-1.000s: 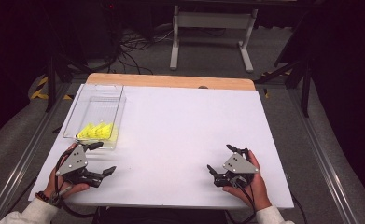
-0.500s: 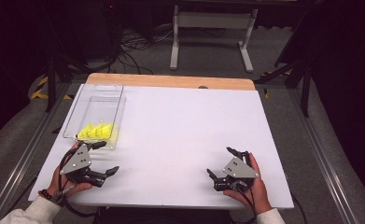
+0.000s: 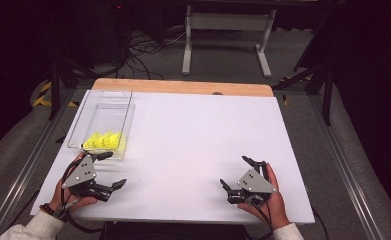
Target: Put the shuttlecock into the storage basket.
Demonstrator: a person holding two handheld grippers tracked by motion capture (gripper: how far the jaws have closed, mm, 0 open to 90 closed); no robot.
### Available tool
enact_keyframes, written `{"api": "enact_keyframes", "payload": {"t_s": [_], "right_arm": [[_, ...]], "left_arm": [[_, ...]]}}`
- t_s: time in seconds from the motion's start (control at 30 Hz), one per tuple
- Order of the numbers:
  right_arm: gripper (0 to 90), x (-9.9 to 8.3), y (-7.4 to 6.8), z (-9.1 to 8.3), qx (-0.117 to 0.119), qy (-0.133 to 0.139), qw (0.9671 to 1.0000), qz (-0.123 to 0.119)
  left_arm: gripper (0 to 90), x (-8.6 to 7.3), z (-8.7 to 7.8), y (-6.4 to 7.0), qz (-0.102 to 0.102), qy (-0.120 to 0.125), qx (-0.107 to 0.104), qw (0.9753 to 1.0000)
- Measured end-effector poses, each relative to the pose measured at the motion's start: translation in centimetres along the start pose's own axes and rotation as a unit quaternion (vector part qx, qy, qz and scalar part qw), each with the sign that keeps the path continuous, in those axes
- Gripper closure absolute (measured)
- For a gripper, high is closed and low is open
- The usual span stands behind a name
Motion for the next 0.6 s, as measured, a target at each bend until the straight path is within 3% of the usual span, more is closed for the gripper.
{"api": "enact_keyframes", "payload": {"t_s": [0.6], "right_arm": [[5.3,-0.02,0.02,0.16,-0.003,-0.005,1.0,0.001]], "left_arm": [[6.7,0.02,0.21,-0.07,0.003,-0.002,0.002,1.0]]}}
Point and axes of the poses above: each handheld gripper's, and its own axes: z roughly forward along the jaws, x roughly out of its top, y roughly to its right, the point moved 4 cm from there along z, roughly forward along the jaws, and after that the axes turned 8 degrees about -z, right-handed, at the moved point
